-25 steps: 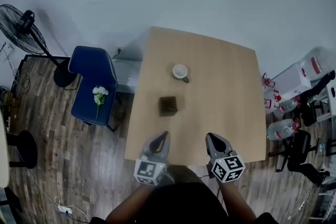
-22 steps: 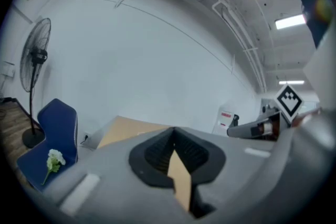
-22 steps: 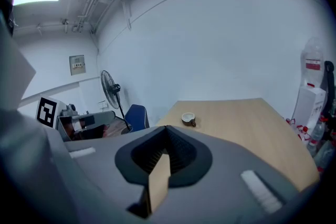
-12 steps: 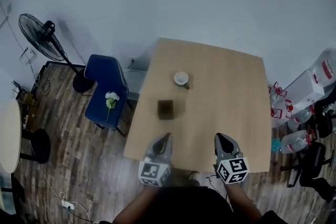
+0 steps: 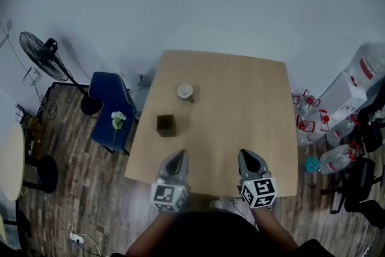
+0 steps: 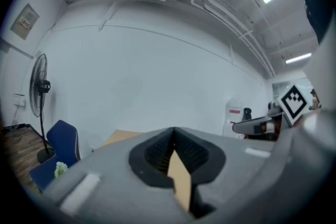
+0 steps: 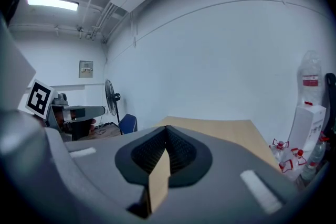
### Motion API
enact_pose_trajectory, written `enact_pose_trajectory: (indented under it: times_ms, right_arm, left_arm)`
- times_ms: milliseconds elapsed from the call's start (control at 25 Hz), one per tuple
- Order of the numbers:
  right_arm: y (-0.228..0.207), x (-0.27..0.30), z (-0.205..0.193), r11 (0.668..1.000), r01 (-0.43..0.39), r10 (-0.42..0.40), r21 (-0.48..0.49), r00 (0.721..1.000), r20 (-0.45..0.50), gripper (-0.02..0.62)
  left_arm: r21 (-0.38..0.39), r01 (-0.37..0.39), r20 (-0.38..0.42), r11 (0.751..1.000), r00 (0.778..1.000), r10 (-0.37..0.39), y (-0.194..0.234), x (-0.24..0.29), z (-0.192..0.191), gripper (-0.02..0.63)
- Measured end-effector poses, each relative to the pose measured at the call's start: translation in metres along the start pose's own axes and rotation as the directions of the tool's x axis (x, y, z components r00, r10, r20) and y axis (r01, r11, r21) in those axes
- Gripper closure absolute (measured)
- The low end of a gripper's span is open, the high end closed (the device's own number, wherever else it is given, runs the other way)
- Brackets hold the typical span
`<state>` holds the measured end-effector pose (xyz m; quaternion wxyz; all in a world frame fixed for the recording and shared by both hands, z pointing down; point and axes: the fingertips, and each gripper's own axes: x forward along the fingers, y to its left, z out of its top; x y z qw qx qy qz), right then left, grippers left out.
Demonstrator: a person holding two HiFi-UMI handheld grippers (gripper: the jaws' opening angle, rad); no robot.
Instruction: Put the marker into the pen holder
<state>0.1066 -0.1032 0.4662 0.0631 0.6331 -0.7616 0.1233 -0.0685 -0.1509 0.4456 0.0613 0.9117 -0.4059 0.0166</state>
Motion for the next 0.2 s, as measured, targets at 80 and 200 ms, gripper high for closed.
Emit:
enact_pose_trajectory:
  times_ms: [80,200]
  right_arm:
    - [-0.008,-0.009,0.001,1.000,-0.001,0.001,0.004,1.000,0.009,0.594]
    - [-0.017,-0.024,0.004,1.000,0.005,-0.005,0.009,1.000,0.025,0.594]
  left_arm:
    - [0.004,0.009,0.000,1.000,1.000,-0.009,-0.016,0.002,0.002,0.604]
    - [0.005,0.024,0.001,1.000,1.000,-0.024,-0.039,0.000,0.006,0.604]
